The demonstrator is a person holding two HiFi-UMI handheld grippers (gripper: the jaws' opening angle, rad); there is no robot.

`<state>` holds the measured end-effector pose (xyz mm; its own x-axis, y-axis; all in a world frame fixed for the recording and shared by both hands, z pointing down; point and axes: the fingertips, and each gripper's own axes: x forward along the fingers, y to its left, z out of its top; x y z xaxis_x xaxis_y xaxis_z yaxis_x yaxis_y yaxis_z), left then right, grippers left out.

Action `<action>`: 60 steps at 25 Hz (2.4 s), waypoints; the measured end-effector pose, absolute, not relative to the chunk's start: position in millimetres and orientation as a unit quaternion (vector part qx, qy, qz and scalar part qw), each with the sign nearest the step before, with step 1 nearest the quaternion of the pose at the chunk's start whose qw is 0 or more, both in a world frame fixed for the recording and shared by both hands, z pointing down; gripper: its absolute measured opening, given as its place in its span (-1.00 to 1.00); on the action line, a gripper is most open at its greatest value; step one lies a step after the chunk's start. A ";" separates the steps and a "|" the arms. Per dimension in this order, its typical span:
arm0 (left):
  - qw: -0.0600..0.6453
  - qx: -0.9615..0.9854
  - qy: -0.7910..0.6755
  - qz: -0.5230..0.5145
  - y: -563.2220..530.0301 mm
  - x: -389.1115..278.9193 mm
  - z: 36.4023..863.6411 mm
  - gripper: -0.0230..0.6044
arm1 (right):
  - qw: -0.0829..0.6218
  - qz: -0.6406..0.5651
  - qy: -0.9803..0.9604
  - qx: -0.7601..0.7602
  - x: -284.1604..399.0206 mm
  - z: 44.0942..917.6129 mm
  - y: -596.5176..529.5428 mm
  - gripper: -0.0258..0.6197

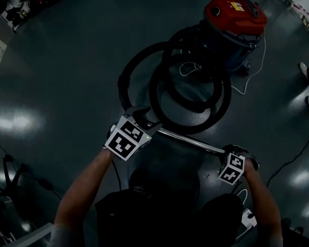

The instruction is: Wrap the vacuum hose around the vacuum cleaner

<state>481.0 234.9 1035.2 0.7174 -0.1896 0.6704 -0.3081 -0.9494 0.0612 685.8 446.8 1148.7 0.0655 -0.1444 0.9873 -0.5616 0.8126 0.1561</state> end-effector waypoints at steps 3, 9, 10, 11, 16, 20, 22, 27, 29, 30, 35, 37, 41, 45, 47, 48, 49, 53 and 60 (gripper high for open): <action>0.102 0.915 -0.112 0.373 248.8 485.1 1077.1 -0.14 | 0.685 0.152 -0.663 0.260 693.1 1171.4 448.4 -0.71; 0.118 0.899 -0.074 0.415 278.9 500.5 1142.7 -0.14 | 0.690 0.185 -0.660 0.234 711.6 1210.9 460.5 -0.72; 0.121 0.897 -0.070 0.420 282.0 502.9 1150.9 -0.14 | 0.689 0.191 -0.660 0.230 714.6 1215.6 461.6 -0.71; 0.123 0.895 -0.067 0.423 284.6 505.6 1158.7 -0.14 | 0.689 0.198 -0.660 0.225 717.8 1220.1 462.4 -0.72; 0.136 0.893 -0.053 0.426 290.3 519.7 1190.3 -0.14 | 0.700 0.223 -0.648 0.202 737.6 1242.7 466.2 -0.72; 0.147 0.885 -0.048 0.440 290.8 528.2 1211.8 -0.14 | 0.704 0.251 -0.641 0.174 748.2 1256.9 474.2 -0.72; 0.134 0.884 -0.047 0.445 292.7 534.4 1222.0 -0.14 | 0.705 0.257 -0.639 0.170 753.2 1261.3 475.6 -0.72; 0.122 0.880 -0.031 0.457 302.3 543.4 1241.4 -0.14 | 0.711 0.273 -0.628 0.160 761.6 1273.0 476.7 -0.72; 0.119 0.879 -0.019 0.462 305.1 545.3 1246.8 -0.14 | 0.712 0.277 -0.626 0.156 762.9 1277.1 477.7 -0.72; 0.117 0.878 -0.015 0.465 305.7 545.9 1249.2 -0.14 | 0.711 0.280 -0.626 0.153 762.4 1279.4 478.7 -0.72; 0.110 0.878 -0.007 0.466 305.5 546.6 1254.0 -0.14 | 0.706 0.292 -0.628 0.146 761.0 1287.2 482.6 -0.72; 0.109 0.878 -0.012 0.466 302.1 546.0 1254.5 -0.20 | 0.705 0.292 -0.630 0.144 760.9 1287.9 480.7 -0.72; 0.112 0.879 -0.022 0.464 299.7 546.0 1255.6 -0.24 | 0.698 0.302 -0.633 0.147 758.8 1289.1 482.2 -0.72; 0.111 0.877 -0.026 0.467 300.8 547.5 1256.3 -0.24 | 0.683 0.321 -0.638 0.156 756.2 1288.0 485.5 -0.65; 0.112 0.876 -0.027 0.468 301.5 547.5 1256.9 -0.24 | 0.673 0.330 -0.642 0.162 753.9 1287.1 487.1 -0.58; 0.114 0.875 -0.027 0.469 302.0 547.6 1257.3 -0.24 | 0.668 0.334 -0.644 0.166 752.9 1286.5 487.4 -0.50; 0.116 0.875 -0.027 0.469 302.2 548.2 1257.4 -0.24 | 0.663 0.337 -0.646 0.172 752.3 1286.1 486.8 -0.44; 0.119 0.876 -0.028 0.467 301.0 553.6 1255.7 -0.24 | 0.661 0.326 -0.649 0.190 752.6 1284.4 481.5 -0.35; 0.118 0.876 -0.036 0.466 300.6 553.4 1252.7 -0.24 | 0.610 0.305 -0.682 0.263 753.2 1262.0 470.6 -0.35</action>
